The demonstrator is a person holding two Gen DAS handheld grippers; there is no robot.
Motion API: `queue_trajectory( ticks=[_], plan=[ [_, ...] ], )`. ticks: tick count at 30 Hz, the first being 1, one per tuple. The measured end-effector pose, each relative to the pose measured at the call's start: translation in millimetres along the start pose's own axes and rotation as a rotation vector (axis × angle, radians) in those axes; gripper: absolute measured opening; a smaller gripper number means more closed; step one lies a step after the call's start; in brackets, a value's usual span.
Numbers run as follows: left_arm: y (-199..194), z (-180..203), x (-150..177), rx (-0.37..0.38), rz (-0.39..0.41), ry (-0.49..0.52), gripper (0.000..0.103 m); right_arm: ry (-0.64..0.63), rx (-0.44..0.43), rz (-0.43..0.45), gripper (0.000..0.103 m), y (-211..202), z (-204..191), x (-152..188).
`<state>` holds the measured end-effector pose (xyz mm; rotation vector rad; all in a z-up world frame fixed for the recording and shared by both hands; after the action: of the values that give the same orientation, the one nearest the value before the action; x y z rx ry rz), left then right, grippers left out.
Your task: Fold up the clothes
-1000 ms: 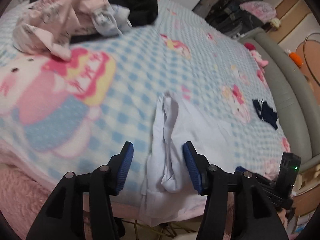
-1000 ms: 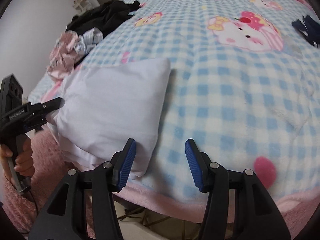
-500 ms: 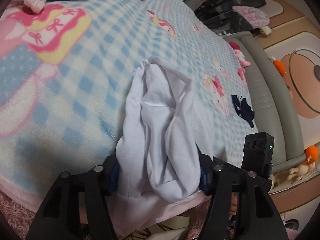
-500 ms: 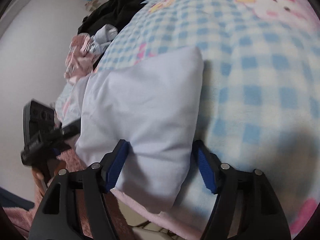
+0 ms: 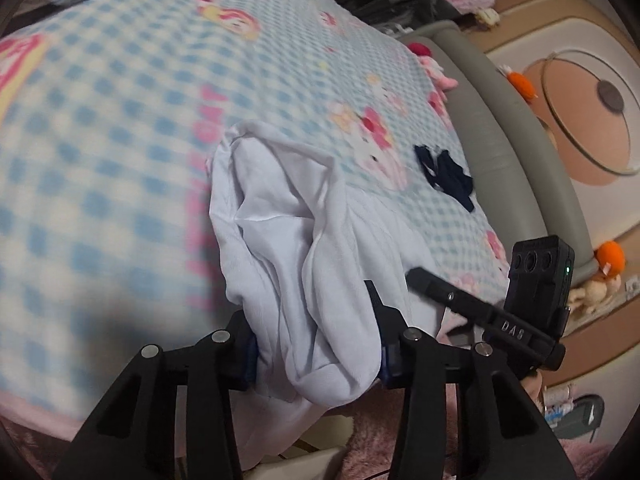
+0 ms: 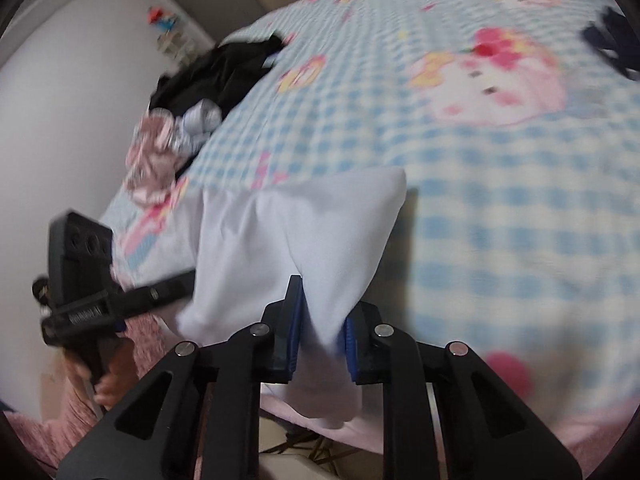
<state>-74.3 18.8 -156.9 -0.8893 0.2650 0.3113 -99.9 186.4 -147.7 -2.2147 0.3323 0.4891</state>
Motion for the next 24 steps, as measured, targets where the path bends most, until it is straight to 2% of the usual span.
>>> queue_trajectory(
  ticks=[2,4,5,6,8,10,13,15,18,21,22,24],
  plan=[
    [8.1,8.3,0.6,-0.039,-0.004,0.039,0.045,0.023,0.039,0.025,0.019,-14.6,13.9,-0.1],
    [17.1,11.1,0.3,-0.106,-0.014,0.074,0.051,0.040,0.086,0.028,0.025,-21.1,28.6,3.8],
    [19.5,7.6,-0.4,-0.146,-0.020,0.079,0.053,0.042,0.113,0.009,0.036,-17.3,35.7,9.3],
    [18.0,3.4,-1.0,-0.175,-0.024,0.086,0.054,0.043,0.141,-0.009,0.040,-13.6,42.7,14.8],
    [4.8,-4.2,-3.1,-0.207,-0.004,0.097,0.057,0.048,0.172,-0.026,0.040,-10.6,51.6,22.5],
    [-15.7,-12.7,-7.2,-0.261,0.045,0.101,0.058,0.033,0.157,0.013,0.040,-21.4,43.0,17.7],
    [-43.5,-14.3,-15.6,-0.336,0.156,0.097,0.058,-0.044,0.226,0.061,0.040,-37.2,29.5,4.2],
    [-53.3,1.5,-19.6,-0.342,0.231,0.140,0.058,-0.064,0.240,0.108,0.040,-45.8,20.2,-4.3],
    [-48.3,31.1,-19.6,-0.327,0.277,0.230,0.058,-0.081,0.218,0.141,0.040,-48.4,8.1,-8.6],
    [-26.1,57.2,-11.5,-0.303,0.250,0.323,0.058,-0.117,0.247,0.088,0.040,-33.0,2.7,1.1],
    [-16.6,62.2,-8.1,-0.318,0.233,0.351,0.058,-0.123,0.250,0.061,0.040,-27.2,2.8,7.2],
    [2.1,60.6,-1.3,-0.396,0.177,0.395,0.058,-0.134,0.252,0.018,0.052,-17.4,3.7,20.1]
  ],
)
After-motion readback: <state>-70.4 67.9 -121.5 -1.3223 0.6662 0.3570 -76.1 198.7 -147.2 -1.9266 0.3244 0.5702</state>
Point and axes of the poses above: each gripper's, at about its wrist camera, not at the fingertips, and y roughly the way its jaws point, z to its right, x to its underside, the point moved 7 cm from there along y, roughly the way its jaws point, and after that the axes turned 8 degrees about -x, right-handed, at the moved point
